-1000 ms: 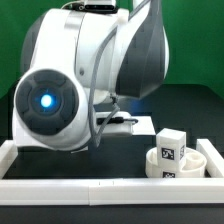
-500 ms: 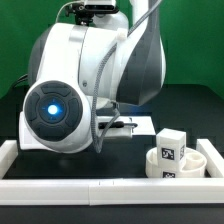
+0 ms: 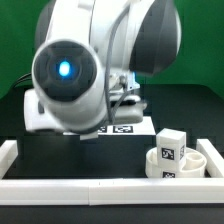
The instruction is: Assemble stool
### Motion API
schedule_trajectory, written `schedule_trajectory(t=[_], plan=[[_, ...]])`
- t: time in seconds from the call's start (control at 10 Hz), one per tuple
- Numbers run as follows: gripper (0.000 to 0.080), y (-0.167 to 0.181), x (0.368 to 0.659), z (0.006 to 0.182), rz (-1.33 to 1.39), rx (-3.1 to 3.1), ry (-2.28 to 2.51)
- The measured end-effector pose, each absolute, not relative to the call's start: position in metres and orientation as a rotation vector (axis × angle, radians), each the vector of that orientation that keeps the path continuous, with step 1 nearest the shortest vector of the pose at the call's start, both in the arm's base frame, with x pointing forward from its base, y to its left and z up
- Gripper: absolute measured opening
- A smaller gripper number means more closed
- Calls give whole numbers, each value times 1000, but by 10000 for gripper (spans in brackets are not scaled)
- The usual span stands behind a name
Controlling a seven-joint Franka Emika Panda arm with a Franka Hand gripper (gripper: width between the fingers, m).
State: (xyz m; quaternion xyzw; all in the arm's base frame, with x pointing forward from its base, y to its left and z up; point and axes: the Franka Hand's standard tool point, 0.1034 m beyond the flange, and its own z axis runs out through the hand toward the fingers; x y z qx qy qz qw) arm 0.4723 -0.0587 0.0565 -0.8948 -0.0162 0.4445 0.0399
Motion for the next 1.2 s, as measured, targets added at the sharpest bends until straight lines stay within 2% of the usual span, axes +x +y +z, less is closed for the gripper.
schedule_trajectory(t=[0.1,0.2,0.6,0.7,0.9,1.0,1.1,1.2], plan=[[318,-44,489,86,1158,-2817,-66],[318,-37,484,103,1064,-2860,-65],[320,-37,496,101,688,-3000,-61],[320,-22,496,102,592,-3017,-22],[320,20,516,117,198,-3034,41],[320,41,519,122,130,-3040,109],[320,49,532,125,-7,-3052,92],[320,44,531,123,-126,-3060,102]])
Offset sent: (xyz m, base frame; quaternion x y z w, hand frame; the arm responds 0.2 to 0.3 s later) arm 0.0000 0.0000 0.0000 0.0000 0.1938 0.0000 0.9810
